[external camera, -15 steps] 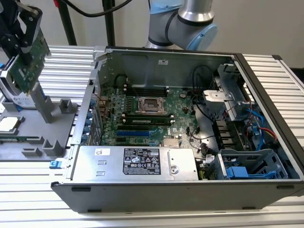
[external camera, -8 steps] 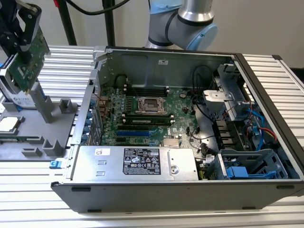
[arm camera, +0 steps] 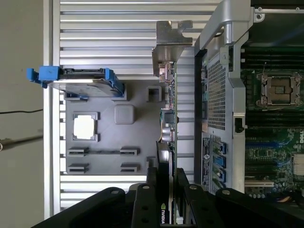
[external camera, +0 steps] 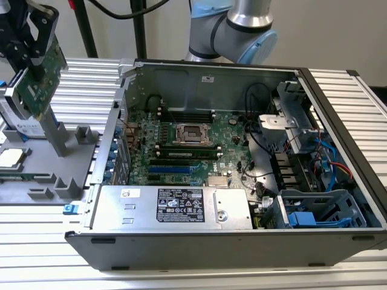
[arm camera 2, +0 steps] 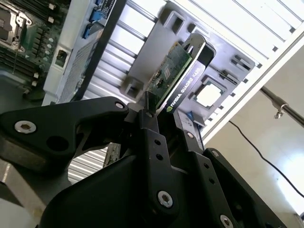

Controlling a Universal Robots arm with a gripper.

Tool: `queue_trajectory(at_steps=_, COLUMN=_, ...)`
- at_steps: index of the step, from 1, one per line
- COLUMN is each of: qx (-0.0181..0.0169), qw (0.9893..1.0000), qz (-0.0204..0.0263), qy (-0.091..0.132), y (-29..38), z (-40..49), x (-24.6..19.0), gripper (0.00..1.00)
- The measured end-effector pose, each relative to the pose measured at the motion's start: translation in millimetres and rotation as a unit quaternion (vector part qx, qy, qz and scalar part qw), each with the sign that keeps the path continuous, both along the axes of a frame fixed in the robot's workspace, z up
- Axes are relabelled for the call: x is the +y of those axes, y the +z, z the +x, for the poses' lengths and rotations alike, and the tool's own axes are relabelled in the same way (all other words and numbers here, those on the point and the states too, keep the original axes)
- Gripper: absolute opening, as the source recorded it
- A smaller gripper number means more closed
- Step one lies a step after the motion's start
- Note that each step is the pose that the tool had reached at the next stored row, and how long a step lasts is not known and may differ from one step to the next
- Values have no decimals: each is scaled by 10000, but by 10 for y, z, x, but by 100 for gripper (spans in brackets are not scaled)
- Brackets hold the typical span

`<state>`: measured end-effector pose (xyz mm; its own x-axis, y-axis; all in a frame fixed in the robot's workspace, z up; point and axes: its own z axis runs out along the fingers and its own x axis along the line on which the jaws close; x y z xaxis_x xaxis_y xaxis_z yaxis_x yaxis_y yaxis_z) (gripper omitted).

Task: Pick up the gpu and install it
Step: 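Pick up the gpu and move the gpu toward the slot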

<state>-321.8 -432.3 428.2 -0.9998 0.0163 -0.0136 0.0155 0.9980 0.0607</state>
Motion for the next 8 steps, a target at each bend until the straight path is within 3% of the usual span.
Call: queue_trajectory(at_steps=8, qx=2, qw=10000, qz=0, qy=0, y=0, z=118, x=0, gripper=0)
